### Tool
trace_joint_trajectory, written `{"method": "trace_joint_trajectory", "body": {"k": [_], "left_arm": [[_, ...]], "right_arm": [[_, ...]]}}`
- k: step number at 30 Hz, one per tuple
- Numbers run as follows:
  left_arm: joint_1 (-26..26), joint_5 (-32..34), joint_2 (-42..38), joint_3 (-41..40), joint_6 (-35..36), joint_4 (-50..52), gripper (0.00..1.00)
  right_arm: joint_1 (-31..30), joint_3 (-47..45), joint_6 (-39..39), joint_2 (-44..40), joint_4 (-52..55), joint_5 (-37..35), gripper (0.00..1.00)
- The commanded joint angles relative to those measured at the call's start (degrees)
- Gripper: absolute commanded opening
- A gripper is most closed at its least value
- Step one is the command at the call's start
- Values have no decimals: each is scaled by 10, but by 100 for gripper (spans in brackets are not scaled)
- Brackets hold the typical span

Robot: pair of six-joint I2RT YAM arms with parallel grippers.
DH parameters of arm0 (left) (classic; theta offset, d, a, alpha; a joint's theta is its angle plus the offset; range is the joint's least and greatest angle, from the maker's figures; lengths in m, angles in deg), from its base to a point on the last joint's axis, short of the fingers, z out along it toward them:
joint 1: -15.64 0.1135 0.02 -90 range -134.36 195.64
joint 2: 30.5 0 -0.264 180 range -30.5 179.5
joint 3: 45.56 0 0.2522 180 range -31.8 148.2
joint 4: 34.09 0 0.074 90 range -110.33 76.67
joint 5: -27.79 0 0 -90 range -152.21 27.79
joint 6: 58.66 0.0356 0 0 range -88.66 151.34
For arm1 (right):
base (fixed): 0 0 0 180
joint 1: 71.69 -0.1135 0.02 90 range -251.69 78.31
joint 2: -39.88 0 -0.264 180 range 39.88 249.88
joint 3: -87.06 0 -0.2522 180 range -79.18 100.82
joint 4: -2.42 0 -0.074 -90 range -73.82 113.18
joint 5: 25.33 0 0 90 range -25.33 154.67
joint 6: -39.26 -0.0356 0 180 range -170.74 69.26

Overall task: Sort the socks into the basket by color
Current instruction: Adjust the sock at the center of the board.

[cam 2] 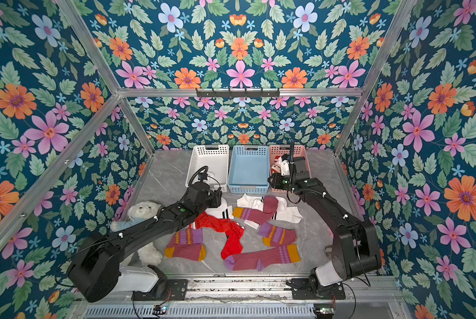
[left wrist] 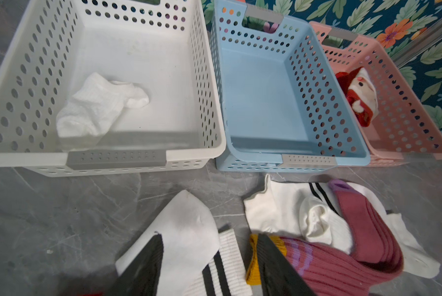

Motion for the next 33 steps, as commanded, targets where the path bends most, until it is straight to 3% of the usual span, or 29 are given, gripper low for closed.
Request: {"method": "trace_joint_trajectory", "body": {"k": [1, 20, 27, 33], "left_arm": [[0, -12, 12, 2, -13, -15, 62], [-38, -124, 176, 97, -5, -96, 59], [-60, -147, 228, 141, 1, -103, 59], [-75, -162, 266, 171, 2, -101, 59]], "right_arm": [[-13, -39, -30, -19, -45, -11, 38], [-68, -190, -83, -3, -97, -53, 35], [-71, -223, -92, -15, -82, -67, 23], [-70, -263, -106, -35, -76, -74, 21]]}}
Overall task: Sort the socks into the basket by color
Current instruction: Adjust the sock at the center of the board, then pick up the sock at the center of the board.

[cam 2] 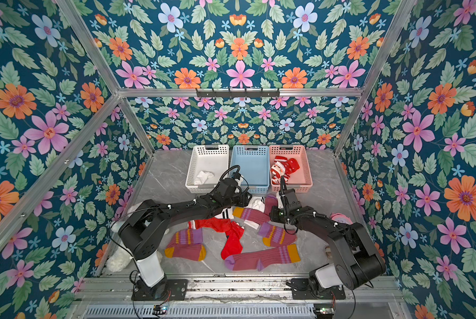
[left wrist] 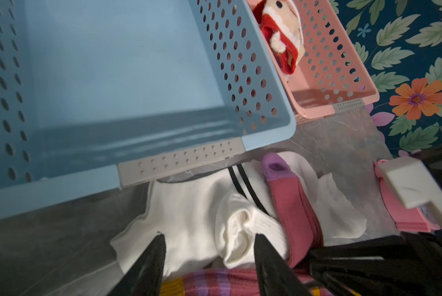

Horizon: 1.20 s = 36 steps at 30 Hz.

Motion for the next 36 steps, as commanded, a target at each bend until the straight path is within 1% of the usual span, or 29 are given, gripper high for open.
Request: {"method": "trace_joint_trajectory", "body": {"k": [1, 8, 12, 18, 24, 27, 30, 35, 36], "left_arm": [[-6, -11, 12, 12, 8, -10, 59], [-13, -24, 41, 35, 13, 3, 59], [-18, -26, 52, 44, 18, 17, 58], [-30, -33, 63, 47, 18, 28, 55], [-43, -36, 73, 47, 14, 32, 51], [-47, -39, 79, 50, 13, 37, 40], [-48, -35, 82, 51, 11, 40, 35], [-49, -29, 76, 51, 14, 43, 11], [-49, -27, 72, 50, 15, 44, 4]], "right_arm": [[-1, -13, -16, -11, 8, -15, 21], [-1, -18, -18, -46, 36, -20, 21], [-1, -31, -21, -83, 52, -28, 21], [-1, -29, -18, -126, 67, -52, 24], [0, -23, -19, -132, 65, -57, 25], [0, -26, -20, -136, 65, -57, 25], [-1, -30, -22, -145, 69, -61, 25], [-1, -35, -23, -167, 74, -69, 25], [0, -36, -23, -172, 75, -71, 25]]}}
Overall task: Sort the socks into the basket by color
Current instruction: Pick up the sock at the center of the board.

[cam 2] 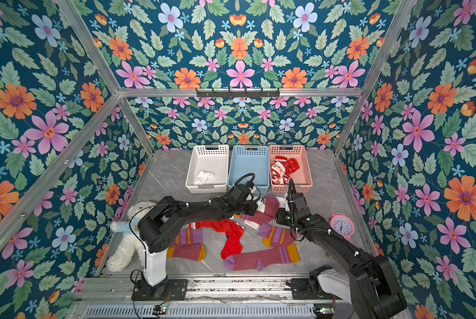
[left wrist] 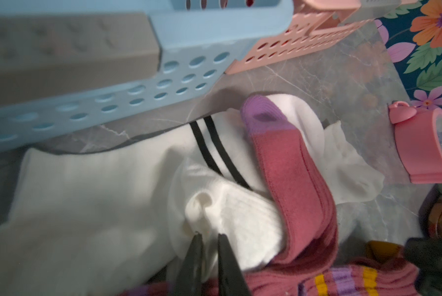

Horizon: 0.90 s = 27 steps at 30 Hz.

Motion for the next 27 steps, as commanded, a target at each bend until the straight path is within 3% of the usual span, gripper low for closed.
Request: {"method": "trace_joint_trajectory", "body": {"k": [1, 11, 21, 27], "left_arm": [[-1, 9, -13, 1, 6, 6, 0], [0, 8, -101, -30, 32, -5, 0], [0, -33, -210, -73, 57, -52, 0], [0, -14, -250, -79, 61, -51, 0]], "right_arm": [[-1, -3, -11, -13, 9, -15, 25], [-1, -14, -15, -46, 12, -24, 26], [-1, -27, -22, -77, 8, -33, 27], [-1, -30, -23, -82, 5, -34, 27]]}}
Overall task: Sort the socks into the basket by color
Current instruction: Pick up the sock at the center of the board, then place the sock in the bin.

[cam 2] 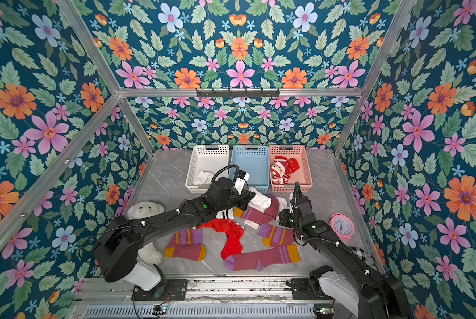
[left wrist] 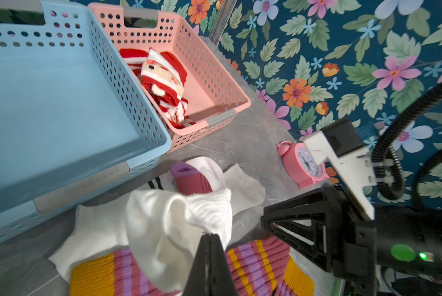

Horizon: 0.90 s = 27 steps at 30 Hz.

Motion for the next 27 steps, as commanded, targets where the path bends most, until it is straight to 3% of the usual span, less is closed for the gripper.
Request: {"method": "trace_joint_trajectory", "body": {"k": [1, 8, 17, 27], "left_arm": [[1, 18, -16, 1, 11, -12, 0], [28, 76, -32, 24, 13, 35, 0], [146, 111, -59, 37, 25, 61, 0], [263, 85, 3, 77, 39, 21, 0]], "right_arm": [[0, 1, -8, 0, -2, -5, 27], [0, 5, -6, 6, -7, -4, 27], [-1, 17, -4, 12, -2, 13, 27], [-1, 9, -10, -14, 29, 15, 27]]}}
